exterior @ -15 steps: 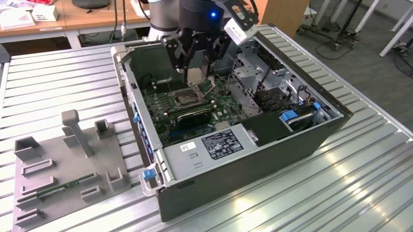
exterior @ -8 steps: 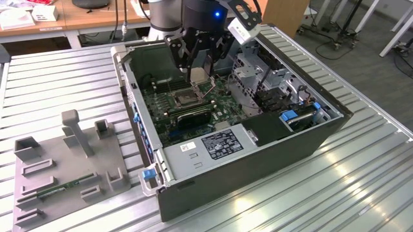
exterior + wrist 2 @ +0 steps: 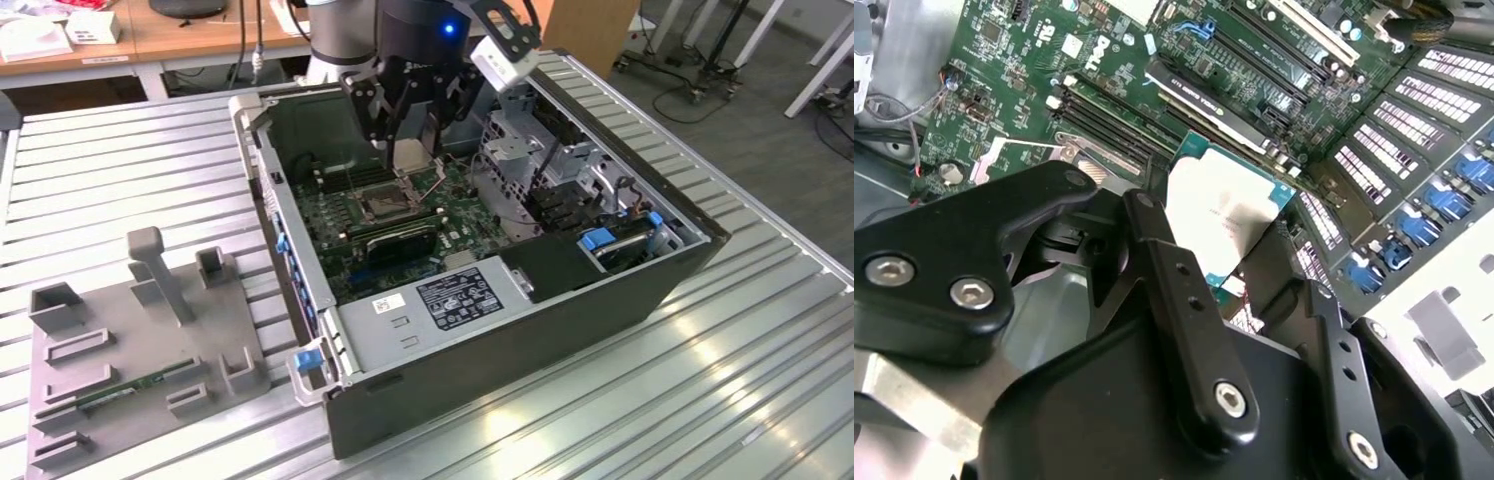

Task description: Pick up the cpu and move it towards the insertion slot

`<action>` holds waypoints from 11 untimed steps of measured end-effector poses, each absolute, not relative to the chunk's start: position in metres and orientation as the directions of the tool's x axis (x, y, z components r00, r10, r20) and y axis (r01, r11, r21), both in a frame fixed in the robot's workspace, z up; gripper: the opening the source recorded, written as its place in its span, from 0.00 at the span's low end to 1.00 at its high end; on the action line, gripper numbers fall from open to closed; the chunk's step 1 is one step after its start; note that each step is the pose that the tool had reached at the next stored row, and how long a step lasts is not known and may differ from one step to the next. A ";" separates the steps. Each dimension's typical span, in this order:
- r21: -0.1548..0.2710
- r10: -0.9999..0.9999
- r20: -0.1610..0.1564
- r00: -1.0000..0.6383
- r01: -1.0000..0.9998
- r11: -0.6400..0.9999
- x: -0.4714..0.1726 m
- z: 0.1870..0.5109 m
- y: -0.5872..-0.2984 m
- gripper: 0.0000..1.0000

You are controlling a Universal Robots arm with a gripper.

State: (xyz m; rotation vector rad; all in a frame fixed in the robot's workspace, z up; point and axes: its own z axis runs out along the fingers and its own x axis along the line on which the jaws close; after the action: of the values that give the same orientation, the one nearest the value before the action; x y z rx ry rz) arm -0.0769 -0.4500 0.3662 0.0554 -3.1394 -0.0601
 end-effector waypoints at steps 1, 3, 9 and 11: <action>0.038 -0.035 0.000 -0.999 -0.035 0.999 -0.077 0.366 -0.450 0.55; 0.038 -0.035 0.000 -0.999 -0.035 0.999 -0.077 0.366 -0.449 0.55; 0.038 -0.035 0.001 -0.999 -0.035 0.999 -0.077 0.366 -0.446 0.55; 0.039 -0.035 0.000 -0.999 -0.035 0.999 -0.077 0.366 -0.445 0.55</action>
State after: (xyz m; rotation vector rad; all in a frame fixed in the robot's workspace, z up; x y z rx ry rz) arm -0.0769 -0.4449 0.3660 0.0554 -3.1394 -0.0606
